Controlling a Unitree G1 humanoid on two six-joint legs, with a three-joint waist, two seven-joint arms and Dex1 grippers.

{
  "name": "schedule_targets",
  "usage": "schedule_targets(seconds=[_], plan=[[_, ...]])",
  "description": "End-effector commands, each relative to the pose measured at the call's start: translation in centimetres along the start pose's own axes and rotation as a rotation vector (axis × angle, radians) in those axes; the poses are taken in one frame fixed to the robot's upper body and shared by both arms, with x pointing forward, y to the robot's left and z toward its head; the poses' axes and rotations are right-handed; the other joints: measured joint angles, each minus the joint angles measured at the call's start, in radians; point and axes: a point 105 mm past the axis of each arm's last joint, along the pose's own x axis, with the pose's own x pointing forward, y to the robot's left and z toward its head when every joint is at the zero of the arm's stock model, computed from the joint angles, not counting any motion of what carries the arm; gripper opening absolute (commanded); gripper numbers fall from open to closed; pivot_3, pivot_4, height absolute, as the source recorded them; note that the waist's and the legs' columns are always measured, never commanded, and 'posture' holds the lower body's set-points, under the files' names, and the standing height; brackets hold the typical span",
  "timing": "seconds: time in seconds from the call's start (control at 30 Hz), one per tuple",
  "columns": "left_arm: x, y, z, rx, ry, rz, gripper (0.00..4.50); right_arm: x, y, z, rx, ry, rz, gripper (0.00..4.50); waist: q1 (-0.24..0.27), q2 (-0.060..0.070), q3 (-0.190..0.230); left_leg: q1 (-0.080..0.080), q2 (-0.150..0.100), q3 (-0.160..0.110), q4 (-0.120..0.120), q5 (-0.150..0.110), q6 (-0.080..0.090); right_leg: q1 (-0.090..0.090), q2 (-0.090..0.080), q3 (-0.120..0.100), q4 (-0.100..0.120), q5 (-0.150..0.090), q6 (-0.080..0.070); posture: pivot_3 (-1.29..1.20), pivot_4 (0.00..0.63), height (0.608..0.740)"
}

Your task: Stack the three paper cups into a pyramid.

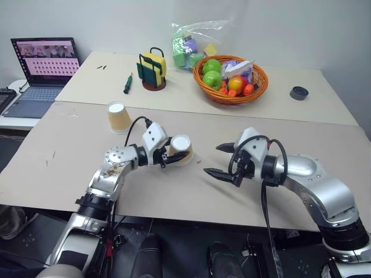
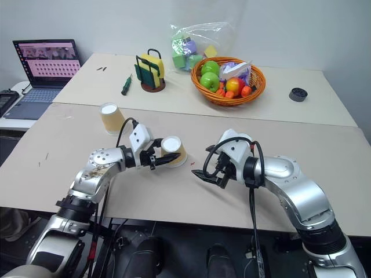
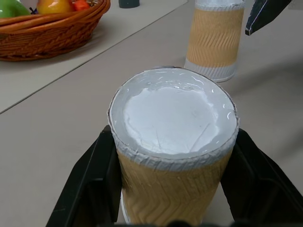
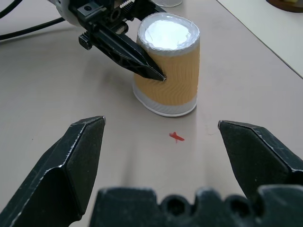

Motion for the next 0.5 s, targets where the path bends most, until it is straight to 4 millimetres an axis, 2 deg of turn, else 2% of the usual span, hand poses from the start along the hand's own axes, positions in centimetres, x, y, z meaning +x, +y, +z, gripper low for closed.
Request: schedule_targets(seconds=[0.03,0.07,0.17,0.2,0.33,0.5], plan=[[0.9,-0.4,0.6,0.038,-0.019,-0.040,2.85,-0.4,-0.1,1.2,-0.032,-0.038,-0.024,4.50,0.001,0.000,0.000,0.000,0.000,0.000,0.000,0.000,0.000,0.000,0.000,0.000,0.000,0.000,0.000,0.00,0.150,0.661],[0.9,-0.6,0.5,0.040,-0.016,-0.050,3.29,-0.4,-0.2,1.2,-0.033,-0.040,-0.026,4.50,0.000,0.000,0.000,0.000,0.000,0.000,0.000,0.000,0.000,0.000,0.000,0.000,0.000,0.000,0.000,0.00,0.150,0.661],[0.6,-0.8,0.4,0.049,-0.016,-0.058,4.24,-0.3,-0.2,1.3,-0.035,-0.044,-0.028,4.50,-0.002,0.000,0.000,0.000,0.000,0.000,0.000,0.000,0.000,0.000,0.000,0.000,0.000,0.000,0.000,0.00,0.150,0.661],[0.3,-0.7,0.7,0.063,-0.024,-0.048,4.41,-0.3,-0.3,1.3,-0.035,-0.046,-0.028,4.50,-0.003,0.000,0.000,0.000,0.000,0.000,0.000,0.000,0.000,0.000,0.000,0.000,0.000,0.000,0.000,0.00,0.150,0.661],[-1.8,-0.5,2.1,0.057,-0.051,-0.019,4.41,0.1,-0.3,1.3,-0.035,-0.051,-0.015,4.50,-0.011,0.000,0.000,0.000,0.000,0.000,0.000,0.000,0.000,-0.001,0.000,0.000,0.000,0.000,0.001,0.00,0.150,0.661],[-8.4,0.5,3.3,0.038,-0.022,0.173,4.41,0.8,-0.6,1.3,-0.040,-0.059,0.012,4.50,-0.034,0.000,0.000,0.001,0.001,0.000,-0.002,0.000,0.000,-0.001,0.000,0.000,0.002,0.000,0.000,0.00,0.150,0.661]])
